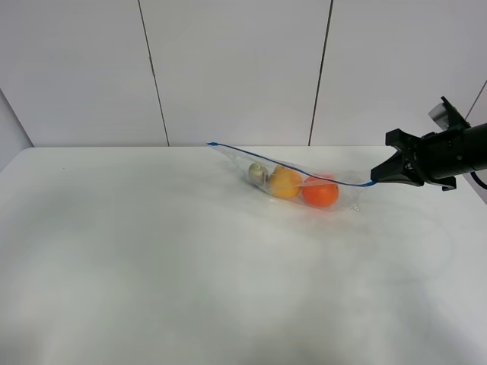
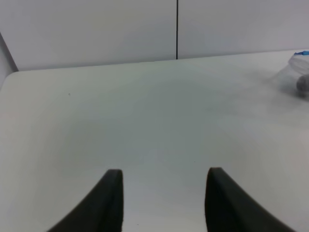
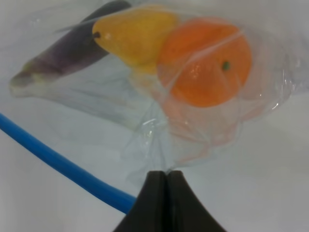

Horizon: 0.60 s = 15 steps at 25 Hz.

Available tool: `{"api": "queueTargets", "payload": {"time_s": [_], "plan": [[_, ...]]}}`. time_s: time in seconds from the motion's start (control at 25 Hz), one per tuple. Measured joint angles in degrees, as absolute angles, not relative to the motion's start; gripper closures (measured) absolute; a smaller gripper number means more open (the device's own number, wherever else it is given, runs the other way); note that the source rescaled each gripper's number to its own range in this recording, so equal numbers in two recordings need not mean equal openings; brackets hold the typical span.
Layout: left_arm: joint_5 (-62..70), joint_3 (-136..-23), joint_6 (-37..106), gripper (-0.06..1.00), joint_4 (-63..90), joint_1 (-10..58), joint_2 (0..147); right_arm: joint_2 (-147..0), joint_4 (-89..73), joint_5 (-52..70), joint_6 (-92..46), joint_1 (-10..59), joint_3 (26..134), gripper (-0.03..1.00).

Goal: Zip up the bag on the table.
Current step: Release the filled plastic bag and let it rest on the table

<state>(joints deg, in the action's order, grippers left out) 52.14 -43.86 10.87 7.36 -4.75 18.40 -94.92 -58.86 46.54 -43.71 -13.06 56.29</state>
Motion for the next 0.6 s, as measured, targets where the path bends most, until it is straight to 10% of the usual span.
{"api": "queueTargets", "payload": {"time_s": [0.6], "plan": [[57.49,-39.94,5.95,0.42,4.86,-4.75,6.31,-94.92,-58.72,45.28,-43.66,-13.06,56.29,0.97]]}}
